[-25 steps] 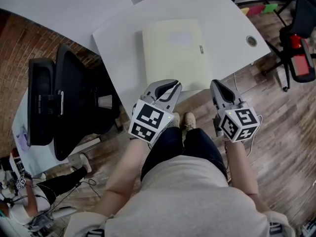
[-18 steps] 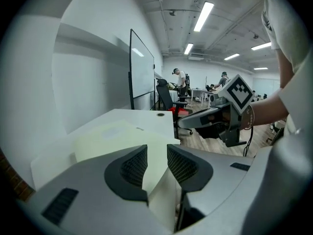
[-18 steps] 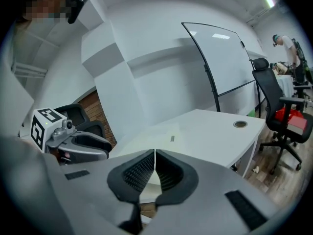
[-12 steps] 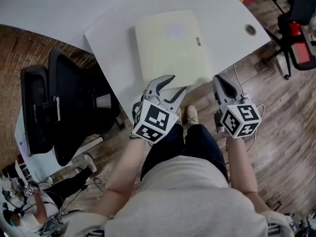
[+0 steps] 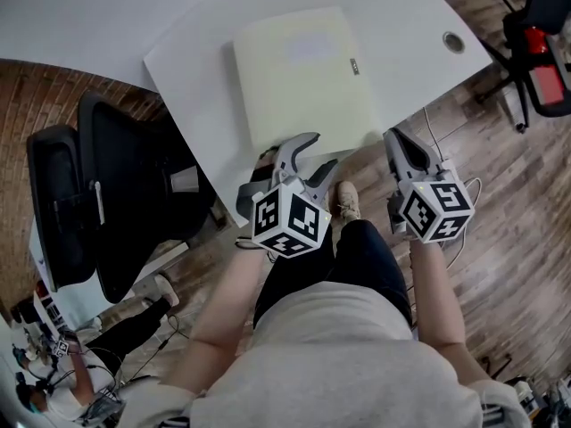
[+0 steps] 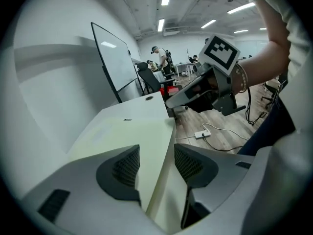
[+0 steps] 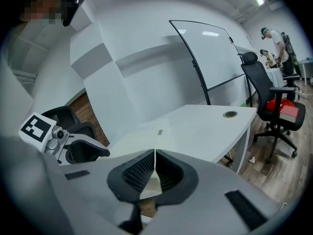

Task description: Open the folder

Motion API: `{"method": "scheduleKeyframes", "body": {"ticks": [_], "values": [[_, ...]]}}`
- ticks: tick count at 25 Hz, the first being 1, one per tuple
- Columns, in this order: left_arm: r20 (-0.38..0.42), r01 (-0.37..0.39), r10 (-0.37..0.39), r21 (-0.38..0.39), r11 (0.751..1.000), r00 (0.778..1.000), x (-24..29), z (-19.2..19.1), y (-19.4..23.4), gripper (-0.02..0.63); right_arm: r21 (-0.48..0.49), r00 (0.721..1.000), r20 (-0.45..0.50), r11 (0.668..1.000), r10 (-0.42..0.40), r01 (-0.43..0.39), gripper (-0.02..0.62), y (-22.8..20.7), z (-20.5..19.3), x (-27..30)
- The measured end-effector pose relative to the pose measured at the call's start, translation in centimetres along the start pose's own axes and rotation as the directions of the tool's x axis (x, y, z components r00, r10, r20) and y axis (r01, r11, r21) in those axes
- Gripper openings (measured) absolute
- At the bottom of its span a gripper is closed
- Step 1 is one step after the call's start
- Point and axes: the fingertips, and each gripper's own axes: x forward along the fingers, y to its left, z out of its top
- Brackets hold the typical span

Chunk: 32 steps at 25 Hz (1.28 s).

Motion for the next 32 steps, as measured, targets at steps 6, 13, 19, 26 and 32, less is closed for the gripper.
{"method": "scheduleKeyframes", "body": {"ticks": [6, 13, 19, 26, 32], "values": [[-0.028, -0.030, 0.032, 0.068, 0.997, 0.999, 0.8, -0.3, 0.4, 0.219, 0.012, 1.000, -0.008, 1.000, 0.001, -0.001, 0.023, -0.2, -0.4, 0.6], [-0.024, -0.054, 0.056, 0.079, 0.995, 0.998, 1.4, -0.5, 0.5, 0.219, 0.027, 1.000, -0.014, 1.000, 0.004, -0.004, 0.023, -0.6, -0.7, 1.2], [-0.038, -0.063, 0.069, 0.132, 0.989, 0.997, 2.2, -0.7, 0.3, 0.219, 0.035, 1.000, -0.013, 0.999, 0.018, -0.017, 0.023, -1.0, -0.6, 1.6], [-0.045, -0.043, 0.050, 0.145, 0.989, 0.998, 2.4, -0.8, 0.3, 0.219, 0.031, 0.999, -0.027, 0.999, 0.020, -0.020, 0.023, -1.2, -0.5, 2.2], [-0.027, 0.000, 0.003, 0.139, 0.990, 1.000, 2.2, -0.6, 0.3, 0.205, 0.025, 0.999, -0.032, 0.999, 0.028, -0.027, 0.023, -0.9, -0.6, 2.5]]}}
